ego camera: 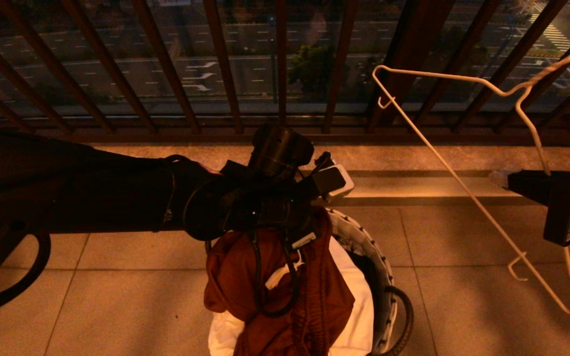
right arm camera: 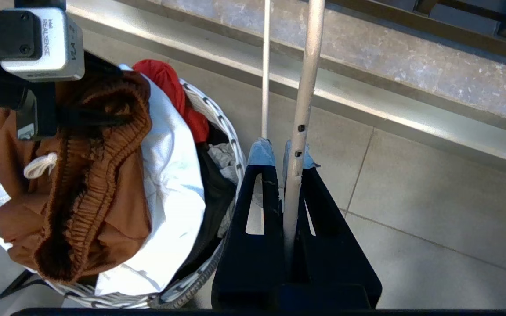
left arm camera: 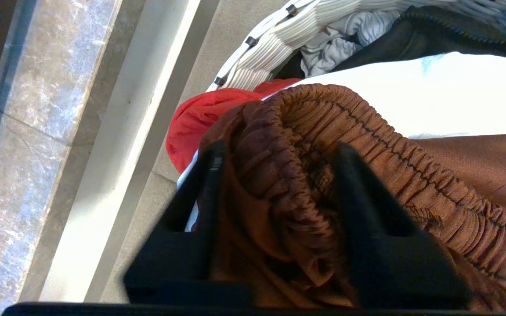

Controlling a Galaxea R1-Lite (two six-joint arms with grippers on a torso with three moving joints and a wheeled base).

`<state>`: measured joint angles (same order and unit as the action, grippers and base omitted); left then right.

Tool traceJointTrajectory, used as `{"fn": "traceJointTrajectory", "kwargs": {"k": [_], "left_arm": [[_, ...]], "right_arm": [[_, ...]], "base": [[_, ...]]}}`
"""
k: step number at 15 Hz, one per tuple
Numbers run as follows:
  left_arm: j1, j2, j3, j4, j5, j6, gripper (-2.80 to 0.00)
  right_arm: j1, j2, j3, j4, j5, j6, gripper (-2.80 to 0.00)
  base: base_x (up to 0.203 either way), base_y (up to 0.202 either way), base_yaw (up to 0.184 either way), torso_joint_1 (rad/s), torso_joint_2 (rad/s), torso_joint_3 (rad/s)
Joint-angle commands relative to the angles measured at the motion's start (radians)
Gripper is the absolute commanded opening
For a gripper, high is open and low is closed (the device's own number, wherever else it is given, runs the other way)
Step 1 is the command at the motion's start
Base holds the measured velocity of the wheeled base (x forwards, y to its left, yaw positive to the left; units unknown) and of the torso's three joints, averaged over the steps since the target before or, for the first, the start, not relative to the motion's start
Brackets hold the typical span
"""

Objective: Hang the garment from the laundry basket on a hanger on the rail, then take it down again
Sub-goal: Pick up clothes from the basket

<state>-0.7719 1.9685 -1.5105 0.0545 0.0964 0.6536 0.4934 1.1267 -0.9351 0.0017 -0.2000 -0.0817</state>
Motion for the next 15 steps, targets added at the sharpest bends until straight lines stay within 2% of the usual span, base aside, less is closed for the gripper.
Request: {"fn": "traceJointTrajectory", "kwargs": {"k": [1,5,11,12,15], "left_arm": [[-0.001,-0.004,0.001,-0.001,0.0,0.002,-2.8],[-0.004,-0.062,0.002,-0.002,-0.007,-0.033,-2.8],[-0.024,-0.206,0.042,0.007,0.004,-0.179,-2.8],[-0.028,-0.23,0.054,0.009,0.017,-0.196,-2.8],[-0.036,-0.282,0.089,0.01,0.141,-0.213,-2.8]], "right_arm": [[0.001,-0.005,-0.001,0.0,-0.001,-0.001,-2.8],[0.0,-0.027,-0.005,0.002,-0.001,-0.006,-2.8],[0.001,-0.05,-0.011,0.012,0.003,-0.007,-2.8],[0.002,-0.05,-0.012,0.014,0.004,-0.007,-2.8],[0.002,-0.058,-0.033,0.051,0.008,-0.006,-2.8]], "base": [[0.0,0.0,0.0,0.0,0.0,0.0],[0.0,0.0,0.0,0.0,0.0,0.0],[0.0,0.0,0.0,0.0,0.0,0.0],[0.0,0.0,0.0,0.0,0.0,0.0],[0.0,0.0,0.0,0.0,0.0,0.0]]}}
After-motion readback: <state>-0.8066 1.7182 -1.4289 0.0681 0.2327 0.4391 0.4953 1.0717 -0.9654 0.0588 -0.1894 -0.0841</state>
